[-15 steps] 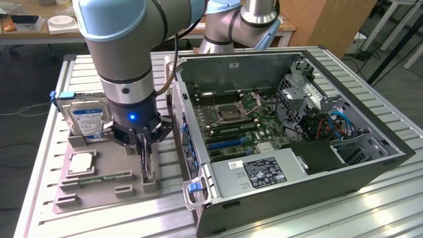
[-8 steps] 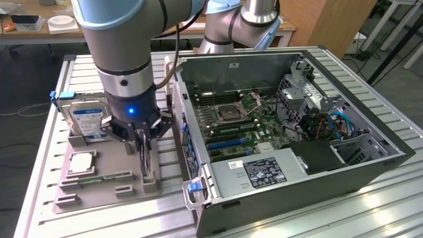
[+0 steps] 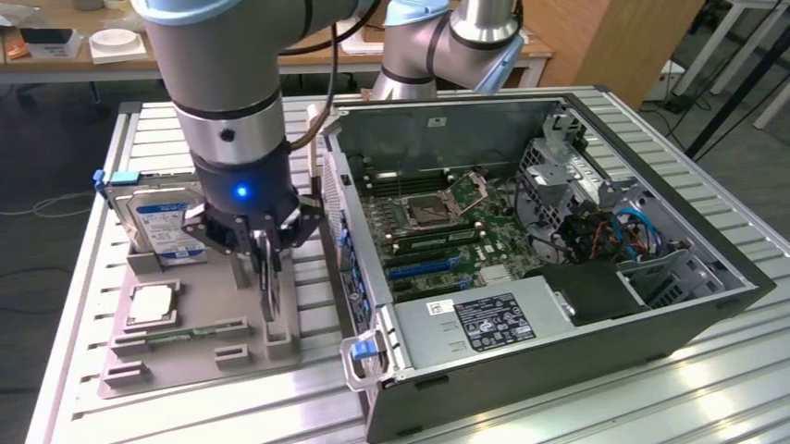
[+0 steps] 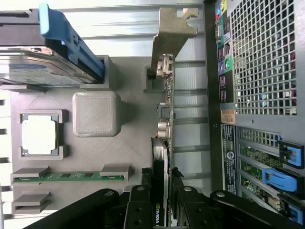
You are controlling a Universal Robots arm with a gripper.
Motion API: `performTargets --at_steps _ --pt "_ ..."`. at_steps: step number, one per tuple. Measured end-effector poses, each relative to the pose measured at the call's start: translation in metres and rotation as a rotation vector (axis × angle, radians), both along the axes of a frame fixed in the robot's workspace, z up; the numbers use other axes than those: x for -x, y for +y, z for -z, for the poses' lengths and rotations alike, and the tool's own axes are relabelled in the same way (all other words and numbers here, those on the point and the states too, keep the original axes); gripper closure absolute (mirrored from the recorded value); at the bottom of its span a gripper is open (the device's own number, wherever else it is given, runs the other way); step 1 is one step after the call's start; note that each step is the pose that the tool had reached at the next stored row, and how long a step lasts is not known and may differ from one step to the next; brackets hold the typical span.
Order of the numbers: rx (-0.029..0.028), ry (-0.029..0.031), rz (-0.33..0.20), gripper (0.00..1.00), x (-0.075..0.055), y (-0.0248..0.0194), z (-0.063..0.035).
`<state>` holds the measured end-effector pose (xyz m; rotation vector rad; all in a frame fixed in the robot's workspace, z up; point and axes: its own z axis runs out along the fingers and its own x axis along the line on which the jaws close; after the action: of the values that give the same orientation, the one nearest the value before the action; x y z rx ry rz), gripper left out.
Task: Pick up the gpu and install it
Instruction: 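Pick up the gpu and move the gpu toward the slot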
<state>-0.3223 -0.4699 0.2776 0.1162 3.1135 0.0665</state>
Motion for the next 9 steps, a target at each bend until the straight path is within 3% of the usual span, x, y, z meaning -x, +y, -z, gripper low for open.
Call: performTargets --at_steps 9 --pt "0.0000 0.0000 0.000 0.74 0.000 0.0000 -0.0241"
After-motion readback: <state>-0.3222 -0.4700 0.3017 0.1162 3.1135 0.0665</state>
